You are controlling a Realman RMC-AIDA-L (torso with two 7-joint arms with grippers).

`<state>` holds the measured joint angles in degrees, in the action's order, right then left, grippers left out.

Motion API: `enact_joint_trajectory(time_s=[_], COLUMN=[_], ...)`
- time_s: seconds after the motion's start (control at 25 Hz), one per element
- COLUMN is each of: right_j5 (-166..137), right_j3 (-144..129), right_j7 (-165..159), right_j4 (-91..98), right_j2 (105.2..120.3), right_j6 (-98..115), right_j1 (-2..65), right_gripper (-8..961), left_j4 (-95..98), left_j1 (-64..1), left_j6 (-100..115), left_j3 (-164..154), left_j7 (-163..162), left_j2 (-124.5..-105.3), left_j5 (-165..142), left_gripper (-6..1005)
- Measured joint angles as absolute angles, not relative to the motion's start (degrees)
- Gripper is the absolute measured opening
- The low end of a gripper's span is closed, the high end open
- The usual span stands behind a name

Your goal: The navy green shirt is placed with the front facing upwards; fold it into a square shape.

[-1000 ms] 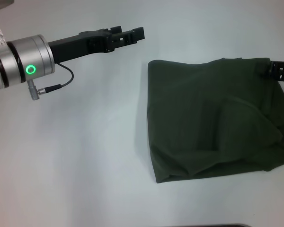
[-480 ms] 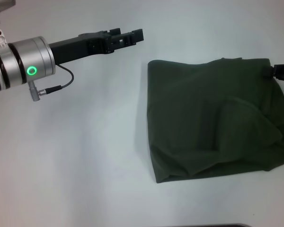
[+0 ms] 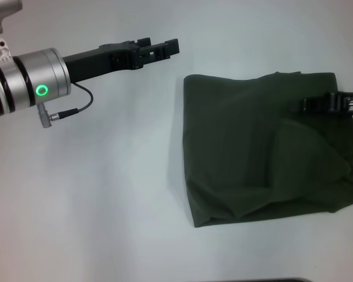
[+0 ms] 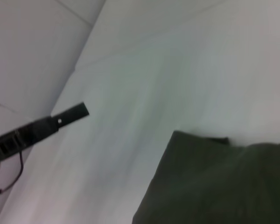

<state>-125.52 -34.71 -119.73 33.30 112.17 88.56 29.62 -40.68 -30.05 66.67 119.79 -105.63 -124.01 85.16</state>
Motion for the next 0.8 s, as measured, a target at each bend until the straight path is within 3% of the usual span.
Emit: enact_joint_trajectory(time_s=[0.24,0.8], right_j5=[-125.8,-125.8], right_j3=[-37.0,-38.6], right_j7=[-120.1,-120.1], right_j4=[31.7,30.0], right_j2=[112.81,111.26], right_j6=[86.3,90.5], right_j1=[30.7,29.0], right_gripper=[95,95], left_j4=[-40.5,-40.2], left_j1=[-30.1,-29.9], left_j6=[65.9,65.4], left_j3=[119.8,119.6], left_j7=[-105.6,-105.5], left_j2=[-124.09,-124.11], left_j5=[85.2,85.3], left_gripper=[875,875])
